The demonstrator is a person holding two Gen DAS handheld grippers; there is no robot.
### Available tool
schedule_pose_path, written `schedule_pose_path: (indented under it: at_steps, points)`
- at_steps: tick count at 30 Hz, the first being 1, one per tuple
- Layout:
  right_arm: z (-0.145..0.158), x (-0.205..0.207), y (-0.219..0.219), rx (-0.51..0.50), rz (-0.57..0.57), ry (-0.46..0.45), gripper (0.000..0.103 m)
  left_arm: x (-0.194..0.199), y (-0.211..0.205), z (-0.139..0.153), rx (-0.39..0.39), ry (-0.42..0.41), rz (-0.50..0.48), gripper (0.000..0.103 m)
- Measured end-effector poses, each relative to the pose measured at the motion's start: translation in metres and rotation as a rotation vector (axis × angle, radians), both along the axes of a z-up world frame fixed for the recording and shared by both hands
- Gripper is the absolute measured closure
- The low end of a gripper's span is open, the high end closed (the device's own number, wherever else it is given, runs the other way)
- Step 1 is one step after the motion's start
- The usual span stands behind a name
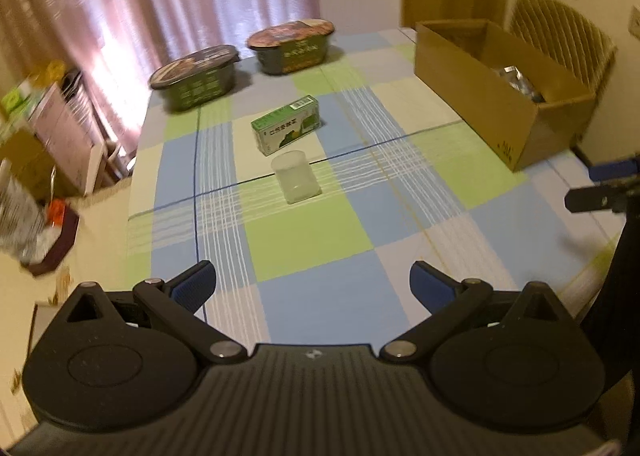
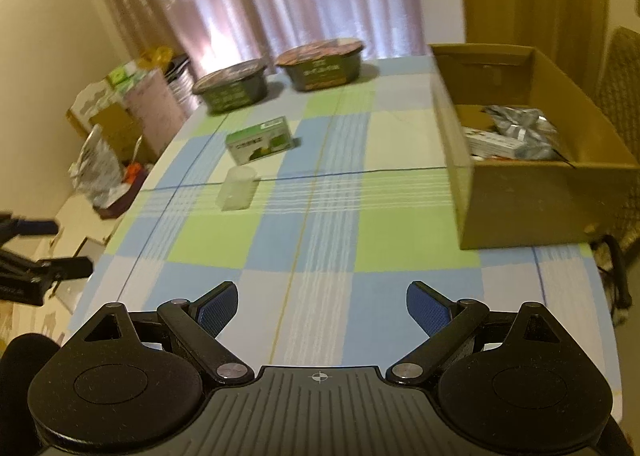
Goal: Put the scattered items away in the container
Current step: 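Move both open tools back toward the clear cup and green medicine box, then grasp the clear plastic cup with the left tool while the right tool grasps the green medicine box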
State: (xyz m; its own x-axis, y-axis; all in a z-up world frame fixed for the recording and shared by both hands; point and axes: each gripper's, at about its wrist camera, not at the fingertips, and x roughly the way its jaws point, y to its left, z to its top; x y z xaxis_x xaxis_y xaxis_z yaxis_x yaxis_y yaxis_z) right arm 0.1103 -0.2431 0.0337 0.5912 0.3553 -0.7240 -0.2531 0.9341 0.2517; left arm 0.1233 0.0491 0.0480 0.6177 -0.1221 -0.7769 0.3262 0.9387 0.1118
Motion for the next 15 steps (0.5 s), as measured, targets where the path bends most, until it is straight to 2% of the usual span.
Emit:
schedule_pose_path:
  at_steps: [3,6,10,15]
  points:
    - [0.002,0.020,0.013,-0.033,0.067,-0.013,0.007,0.021,0.001,-0.006,0.029,0.005,-0.065,0.002]
    - [0.009,0.044,0.034,-0.086,0.186,-0.063,0.007,0.047,0.000,-0.013,0.071,-0.007,-0.147,0.002]
    - [0.016,0.078,0.069,-0.236,0.425,-0.184,0.007,0.088,-0.002,-0.027,0.141,-0.036,-0.301,0.002]
    - [0.013,0.121,0.107,-0.473,0.759,-0.361,0.007,0.137,-0.007,-0.049,0.263,-0.078,-0.538,0.002]
